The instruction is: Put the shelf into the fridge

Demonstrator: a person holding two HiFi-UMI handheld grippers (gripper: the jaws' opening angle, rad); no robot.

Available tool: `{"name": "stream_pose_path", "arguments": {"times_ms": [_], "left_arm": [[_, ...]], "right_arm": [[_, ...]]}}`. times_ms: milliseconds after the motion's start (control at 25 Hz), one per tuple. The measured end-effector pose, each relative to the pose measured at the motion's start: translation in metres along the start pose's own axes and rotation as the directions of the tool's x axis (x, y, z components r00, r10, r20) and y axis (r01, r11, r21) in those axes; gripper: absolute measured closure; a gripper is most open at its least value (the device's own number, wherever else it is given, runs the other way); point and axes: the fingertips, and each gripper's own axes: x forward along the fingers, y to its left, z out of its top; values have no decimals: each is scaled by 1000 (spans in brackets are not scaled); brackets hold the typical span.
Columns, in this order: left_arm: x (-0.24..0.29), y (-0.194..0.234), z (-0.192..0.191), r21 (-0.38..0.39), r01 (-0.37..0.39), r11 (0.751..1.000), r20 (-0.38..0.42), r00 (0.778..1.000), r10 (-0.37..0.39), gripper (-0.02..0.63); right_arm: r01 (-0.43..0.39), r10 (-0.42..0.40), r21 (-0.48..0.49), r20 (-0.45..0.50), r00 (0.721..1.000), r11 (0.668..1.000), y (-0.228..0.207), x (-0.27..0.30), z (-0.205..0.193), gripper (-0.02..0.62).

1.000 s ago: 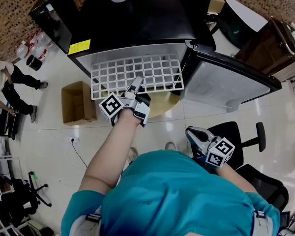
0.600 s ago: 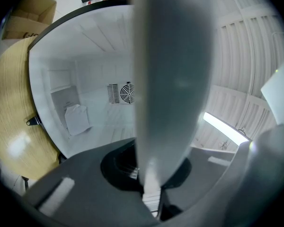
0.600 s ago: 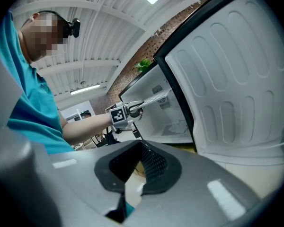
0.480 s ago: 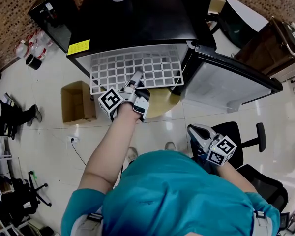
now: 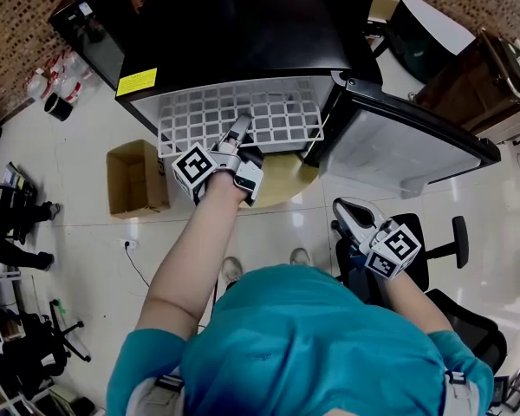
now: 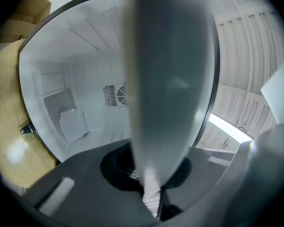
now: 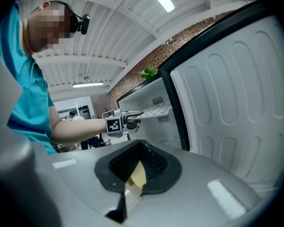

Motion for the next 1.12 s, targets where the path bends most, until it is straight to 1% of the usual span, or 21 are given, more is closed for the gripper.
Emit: {"name": "stream_pose_path", "arguments": {"times_ms": [160,240,280,480,1120], "left_arm": [[8,-8,4,15,42,999,-1,999,-42,577],[15,-16,5,18,100,995,-5,995,-100,577],[17,-18,6,20,112,994,-6,994,-112,575],[25,-17,12,36,103,994,-8,995,-102,574],[67,-17,43,85,73,994,-8,997,-72,566]], "right_arm": [[-8,9,-37,23,1000,999,0,13,19,592],[-15,17,-48,32,999,999,1,17,26,594],[-19,21,-51,34,999,999,2,18,28,592],[-27,29,-49,31,999,998,4,19,25,592],[-11,11,-31,20,1000,999,-9,16,18,593]]}}
